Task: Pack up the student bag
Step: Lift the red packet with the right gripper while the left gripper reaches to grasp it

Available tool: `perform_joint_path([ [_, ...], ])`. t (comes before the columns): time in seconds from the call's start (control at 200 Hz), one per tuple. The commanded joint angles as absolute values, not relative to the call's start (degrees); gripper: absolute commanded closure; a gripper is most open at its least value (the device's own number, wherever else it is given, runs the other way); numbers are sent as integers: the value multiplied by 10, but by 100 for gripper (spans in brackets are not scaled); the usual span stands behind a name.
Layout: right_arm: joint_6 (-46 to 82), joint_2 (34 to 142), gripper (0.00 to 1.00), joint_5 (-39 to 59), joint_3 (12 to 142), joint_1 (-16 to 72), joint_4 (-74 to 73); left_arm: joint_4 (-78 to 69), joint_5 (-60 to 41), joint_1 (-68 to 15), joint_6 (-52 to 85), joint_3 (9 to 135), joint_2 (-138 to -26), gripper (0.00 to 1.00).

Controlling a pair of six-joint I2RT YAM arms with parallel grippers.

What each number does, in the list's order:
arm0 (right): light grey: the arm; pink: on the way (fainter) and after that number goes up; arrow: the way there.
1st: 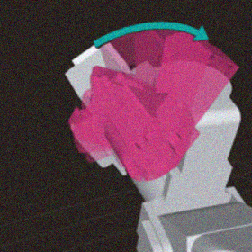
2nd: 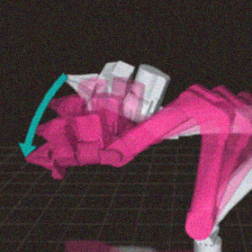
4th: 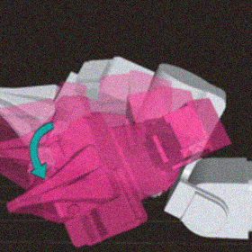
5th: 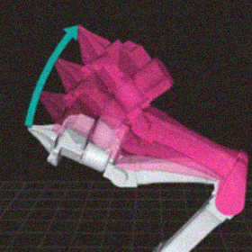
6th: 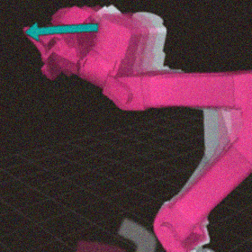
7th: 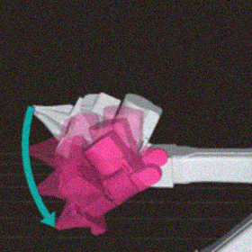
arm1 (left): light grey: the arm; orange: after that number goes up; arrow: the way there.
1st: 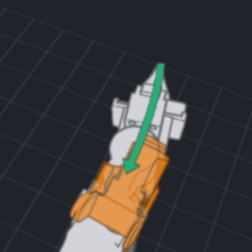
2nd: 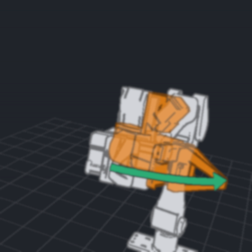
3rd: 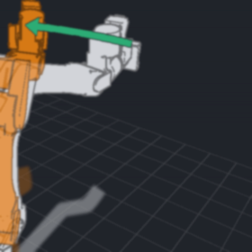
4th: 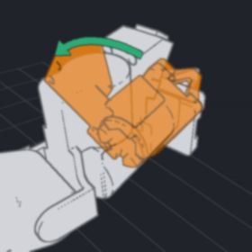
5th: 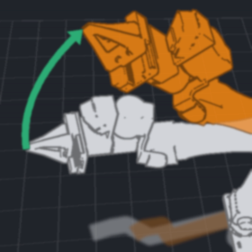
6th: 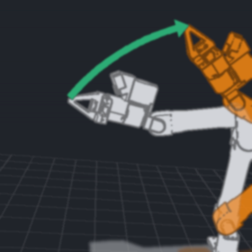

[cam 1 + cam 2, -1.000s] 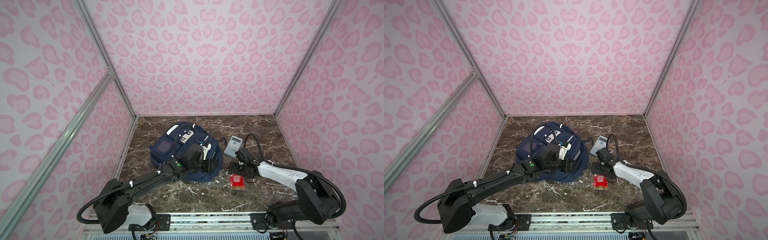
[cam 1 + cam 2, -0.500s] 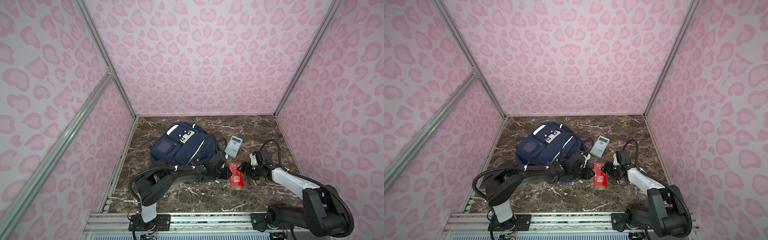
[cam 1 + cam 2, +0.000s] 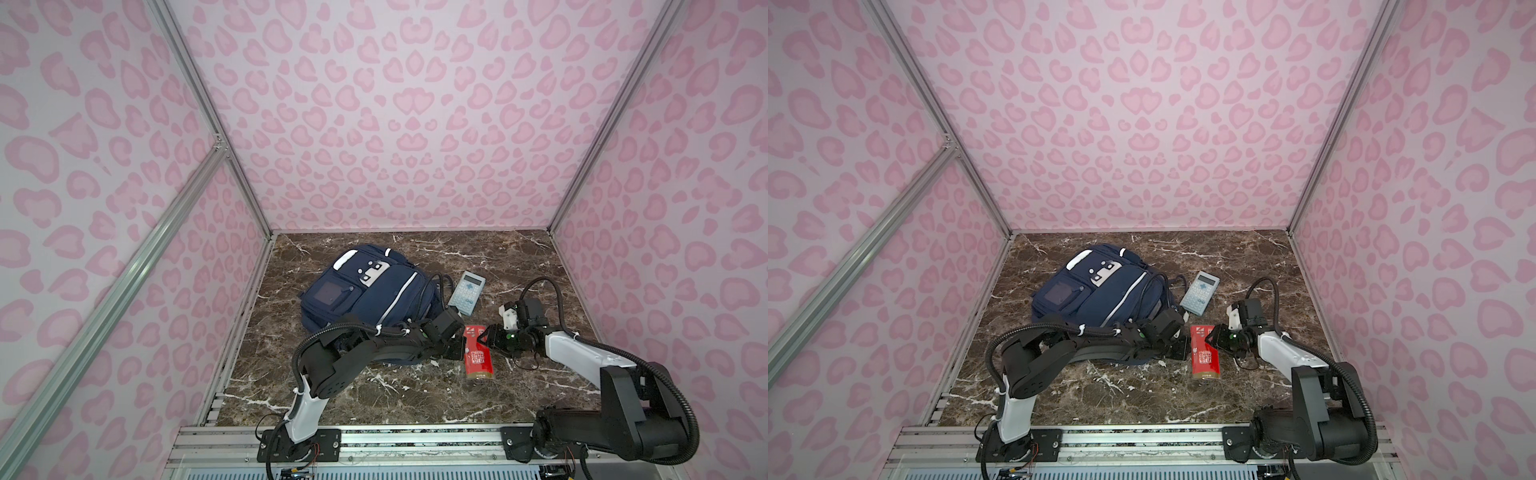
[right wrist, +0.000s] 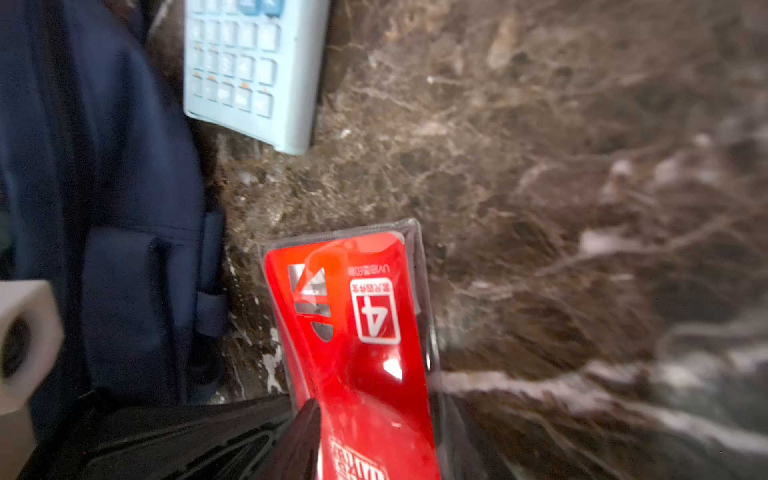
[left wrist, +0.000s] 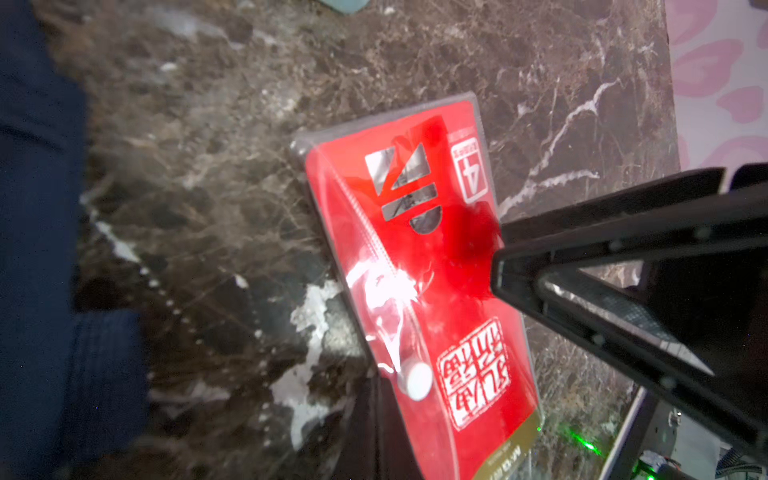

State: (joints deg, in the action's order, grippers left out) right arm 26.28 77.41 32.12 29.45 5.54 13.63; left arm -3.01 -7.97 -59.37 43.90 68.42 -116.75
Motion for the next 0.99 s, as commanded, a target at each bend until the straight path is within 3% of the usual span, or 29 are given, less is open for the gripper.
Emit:
perform_joint_path([
  [0.0,259,775,50,338,276,56,163,19,-49,-594,436,687,-1180,97],
  [0.21,259,750,58,375,262,54,140,40,-41,-592,442,699,-1201,97],
  [0.73,277,678,99,356,253,40,133,50,-29,-593,427,688,-1136,96],
  [0.84,281,635,100,343,266,40,174,70,-28,-593,412,696,-1086,82],
  [0.92,283,601,100,328,282,38,216,85,-28,-594,403,698,-1038,55],
  [0.99,284,568,100,322,296,38,242,100,-27,-594,392,695,-990,37],
])
